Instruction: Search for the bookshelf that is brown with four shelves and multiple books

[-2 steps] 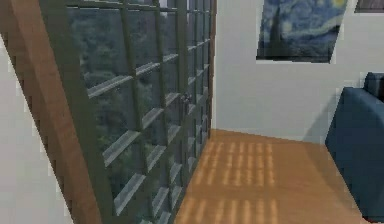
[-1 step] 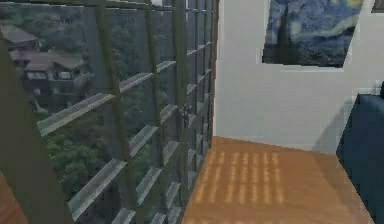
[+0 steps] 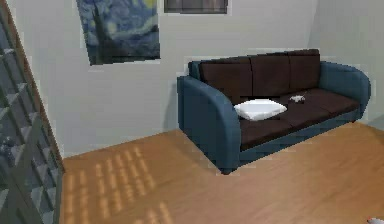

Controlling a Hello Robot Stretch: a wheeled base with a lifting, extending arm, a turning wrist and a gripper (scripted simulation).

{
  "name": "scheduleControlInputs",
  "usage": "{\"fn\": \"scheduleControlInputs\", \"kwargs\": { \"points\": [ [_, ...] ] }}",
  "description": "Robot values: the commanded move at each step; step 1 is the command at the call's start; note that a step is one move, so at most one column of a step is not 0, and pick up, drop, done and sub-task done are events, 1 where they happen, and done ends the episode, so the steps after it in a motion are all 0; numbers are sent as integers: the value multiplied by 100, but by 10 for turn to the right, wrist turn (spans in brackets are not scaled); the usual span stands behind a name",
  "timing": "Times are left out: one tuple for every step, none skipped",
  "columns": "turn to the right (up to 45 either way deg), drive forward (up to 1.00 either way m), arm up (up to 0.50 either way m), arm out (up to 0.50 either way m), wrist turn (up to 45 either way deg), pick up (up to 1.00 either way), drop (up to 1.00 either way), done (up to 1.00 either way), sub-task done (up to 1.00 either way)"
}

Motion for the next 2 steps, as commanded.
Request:
{"fn": "scheduleControlInputs", "kwargs": {
  "points": [
    [270, 0, 0, 0, 0, 0, 0, 0, 0],
    [0, 100, 0, 0, 0, 0, 0, 0, 0]
  ]
}}
